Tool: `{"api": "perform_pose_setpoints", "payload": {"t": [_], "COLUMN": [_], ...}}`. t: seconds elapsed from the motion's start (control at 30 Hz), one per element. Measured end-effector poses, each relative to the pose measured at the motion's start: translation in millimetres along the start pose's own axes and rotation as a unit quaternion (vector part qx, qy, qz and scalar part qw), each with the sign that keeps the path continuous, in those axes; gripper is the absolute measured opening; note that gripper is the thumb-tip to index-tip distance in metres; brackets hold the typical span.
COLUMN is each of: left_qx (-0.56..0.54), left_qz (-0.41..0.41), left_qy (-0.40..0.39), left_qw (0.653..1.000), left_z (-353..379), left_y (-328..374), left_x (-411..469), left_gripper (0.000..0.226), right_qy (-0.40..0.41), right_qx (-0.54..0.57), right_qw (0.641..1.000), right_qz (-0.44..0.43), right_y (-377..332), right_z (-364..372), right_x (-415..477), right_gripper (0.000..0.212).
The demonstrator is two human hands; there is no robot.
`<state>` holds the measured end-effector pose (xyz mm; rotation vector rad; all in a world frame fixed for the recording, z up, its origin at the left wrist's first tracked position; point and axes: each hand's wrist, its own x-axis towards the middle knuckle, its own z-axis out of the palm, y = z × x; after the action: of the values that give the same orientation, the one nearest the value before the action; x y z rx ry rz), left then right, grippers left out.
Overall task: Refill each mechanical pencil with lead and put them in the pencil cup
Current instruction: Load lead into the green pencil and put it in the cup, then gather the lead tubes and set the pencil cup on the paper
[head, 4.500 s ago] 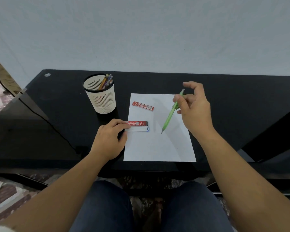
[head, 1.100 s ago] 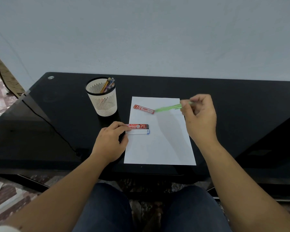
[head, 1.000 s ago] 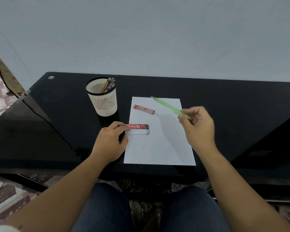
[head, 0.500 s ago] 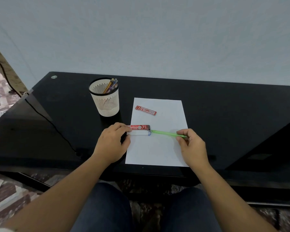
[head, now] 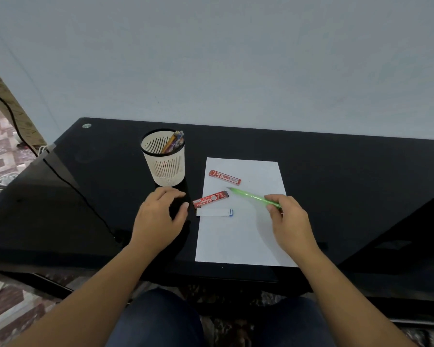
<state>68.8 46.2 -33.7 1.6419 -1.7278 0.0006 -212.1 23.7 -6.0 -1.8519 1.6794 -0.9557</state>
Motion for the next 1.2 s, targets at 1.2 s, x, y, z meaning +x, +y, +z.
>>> {"api": "perform_pose_setpoints", "payload": {"t": [1.2], "left_qx": [-0.037], "left_qz": [-0.029], "left_qy": [-0.006], "left_qw": [0.999], "left_z": [-65.8], "left_y": [-79.2], "left_x": [80.3], "left_gripper": [0.043], "right_qy": [-0.007], "right_qx": [0.128], "right_qw": [0.986], "right_qz": [-0.110], "right_y": [-154.9], "right_z": [86.2], "right_x": [112.8], "right_gripper": [0.022]}}
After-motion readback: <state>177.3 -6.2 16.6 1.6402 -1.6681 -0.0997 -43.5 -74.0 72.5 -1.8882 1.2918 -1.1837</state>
